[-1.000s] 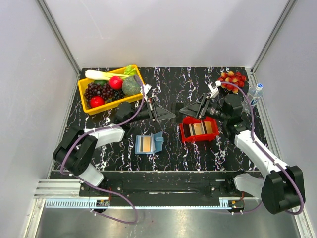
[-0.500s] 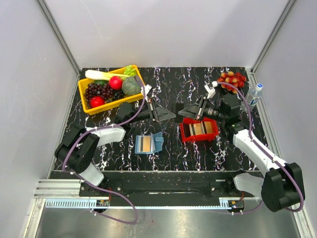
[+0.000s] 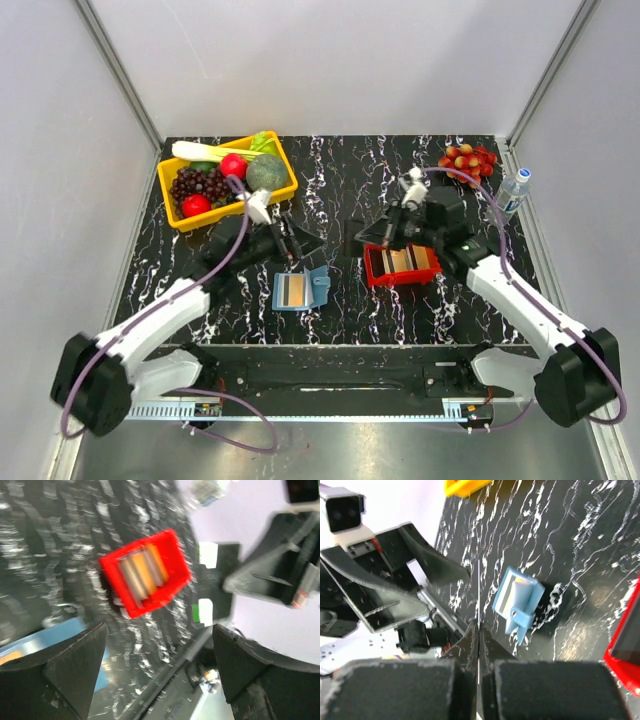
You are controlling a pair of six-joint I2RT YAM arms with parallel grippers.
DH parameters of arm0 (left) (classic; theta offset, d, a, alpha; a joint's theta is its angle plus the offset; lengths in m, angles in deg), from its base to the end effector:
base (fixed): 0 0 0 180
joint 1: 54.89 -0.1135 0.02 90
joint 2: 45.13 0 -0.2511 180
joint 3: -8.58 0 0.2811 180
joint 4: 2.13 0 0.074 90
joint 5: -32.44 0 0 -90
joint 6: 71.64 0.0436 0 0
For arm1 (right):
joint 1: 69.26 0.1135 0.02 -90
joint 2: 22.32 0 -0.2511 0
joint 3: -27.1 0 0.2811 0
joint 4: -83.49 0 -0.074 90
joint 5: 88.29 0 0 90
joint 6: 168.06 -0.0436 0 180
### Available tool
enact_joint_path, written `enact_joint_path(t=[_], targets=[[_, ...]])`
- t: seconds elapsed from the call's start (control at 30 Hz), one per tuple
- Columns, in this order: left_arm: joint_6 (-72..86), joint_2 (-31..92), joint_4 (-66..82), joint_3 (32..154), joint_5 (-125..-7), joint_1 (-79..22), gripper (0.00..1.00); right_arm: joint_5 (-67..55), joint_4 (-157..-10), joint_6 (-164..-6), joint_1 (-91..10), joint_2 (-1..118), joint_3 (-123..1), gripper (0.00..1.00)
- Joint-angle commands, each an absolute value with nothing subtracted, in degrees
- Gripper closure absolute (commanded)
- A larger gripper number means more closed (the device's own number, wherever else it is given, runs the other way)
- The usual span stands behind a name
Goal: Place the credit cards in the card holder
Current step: Insert the credit card into the card holder.
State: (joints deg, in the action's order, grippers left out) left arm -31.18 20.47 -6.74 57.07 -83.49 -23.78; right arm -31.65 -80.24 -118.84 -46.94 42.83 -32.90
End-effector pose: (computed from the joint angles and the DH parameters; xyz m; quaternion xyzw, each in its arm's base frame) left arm 0.2431 -0.1690 0.2350 0.0169 0.7727 -0.5281 0.3518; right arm 0.2659 0.1351 0.2758 -0.0327 0.8071 0.4845 0.3358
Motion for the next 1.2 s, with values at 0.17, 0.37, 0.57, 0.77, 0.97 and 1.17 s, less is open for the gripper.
enact_joint_path(t=[0.17, 0.37, 0.57, 0.77, 0.97, 1.17], targets=[[-23.99, 6.9, 35.85, 53.53, -53.96, -24.57, 0.1, -7.98, -68.98, -114.71, -27.36, 53.87, -45.41, 1.0], [-27.87, 5.06, 39.28, 50.17, -49.48, -24.57, 0.11, -1.81, -66.25, -116.21, -18.3, 64.86, -52.36, 1.0], [-28.13, 3.82, 41.48, 50.53, -47.71, -24.66, 0.11, 1.45, -66.25, -116.21, -14.69, 72.6, -56.14, 1.0], [-26.64, 4.35, 39.03, 49.56, -49.82, -24.66, 0.12, 9.0, -62.13, -113.75, -14.42, 77.0, -57.12, 1.0], [-25.94, 4.87, 33.75, 47.45, -53.68, -24.75, 0.11, 10.32, -62.03, -113.66, -14.59, 75.51, -53.43, 1.0], [-25.5, 7.69, 30.94, 47.19, -55.27, -24.75, 0.11, 9.1, -63.87, -114.1, -16.88, 74.1, -48.86, 1.0]])
